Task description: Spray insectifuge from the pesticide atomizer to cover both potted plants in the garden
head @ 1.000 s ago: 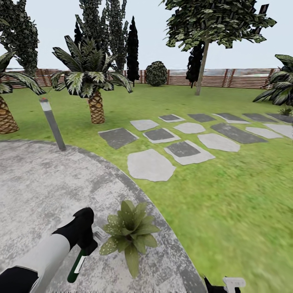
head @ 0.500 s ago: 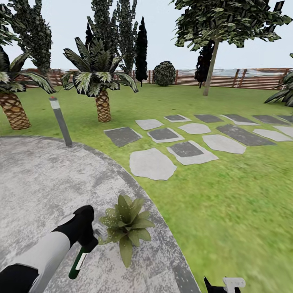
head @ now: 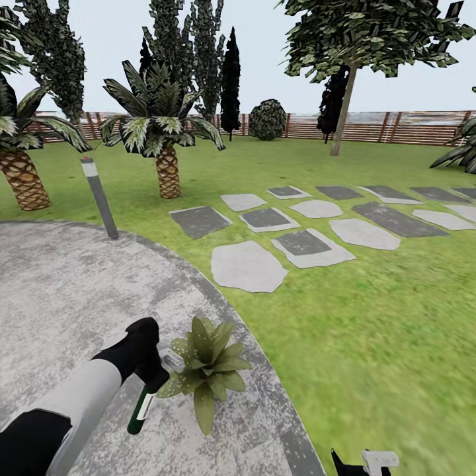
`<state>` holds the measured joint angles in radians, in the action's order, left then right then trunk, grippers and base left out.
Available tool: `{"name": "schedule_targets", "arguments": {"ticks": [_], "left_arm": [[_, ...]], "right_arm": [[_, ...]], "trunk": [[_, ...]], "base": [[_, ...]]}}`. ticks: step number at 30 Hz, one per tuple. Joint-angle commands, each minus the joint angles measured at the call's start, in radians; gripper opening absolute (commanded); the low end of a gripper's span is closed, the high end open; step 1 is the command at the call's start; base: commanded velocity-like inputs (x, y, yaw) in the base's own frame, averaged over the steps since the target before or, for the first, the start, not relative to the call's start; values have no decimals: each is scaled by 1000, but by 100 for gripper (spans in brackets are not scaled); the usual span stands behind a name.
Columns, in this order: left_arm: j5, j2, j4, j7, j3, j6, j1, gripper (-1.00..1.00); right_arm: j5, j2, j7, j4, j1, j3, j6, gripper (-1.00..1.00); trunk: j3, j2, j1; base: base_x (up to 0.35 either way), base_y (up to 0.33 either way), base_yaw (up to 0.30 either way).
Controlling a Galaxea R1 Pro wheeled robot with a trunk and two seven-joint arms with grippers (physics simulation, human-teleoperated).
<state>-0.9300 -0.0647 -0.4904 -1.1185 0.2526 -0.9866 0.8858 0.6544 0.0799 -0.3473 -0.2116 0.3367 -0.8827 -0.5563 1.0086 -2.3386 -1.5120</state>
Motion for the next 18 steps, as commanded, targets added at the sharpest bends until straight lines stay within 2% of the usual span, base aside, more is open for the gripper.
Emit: {"name": "schedule_targets", "arguments": {"ticks": [1,9,18], "left_arm": [[-7,-2,-2,-10,5,-6,1,-100],[-6,-3,1,-11,6,-5,-4,-100],[-7,-4,3,-11,8,-4,-4,-100]], "right_arm": [[2,0,-9,0,1,-9,-2,100],[2,0,-8,0,1,-9,-2,100],[2,0,-9,0,1,-9,-2,100]], "trunk": [[1,0,0],[1,0,0],[1,0,0]], "base": [[0,0,29],[17,-6,221],[177,-183,15]]}}
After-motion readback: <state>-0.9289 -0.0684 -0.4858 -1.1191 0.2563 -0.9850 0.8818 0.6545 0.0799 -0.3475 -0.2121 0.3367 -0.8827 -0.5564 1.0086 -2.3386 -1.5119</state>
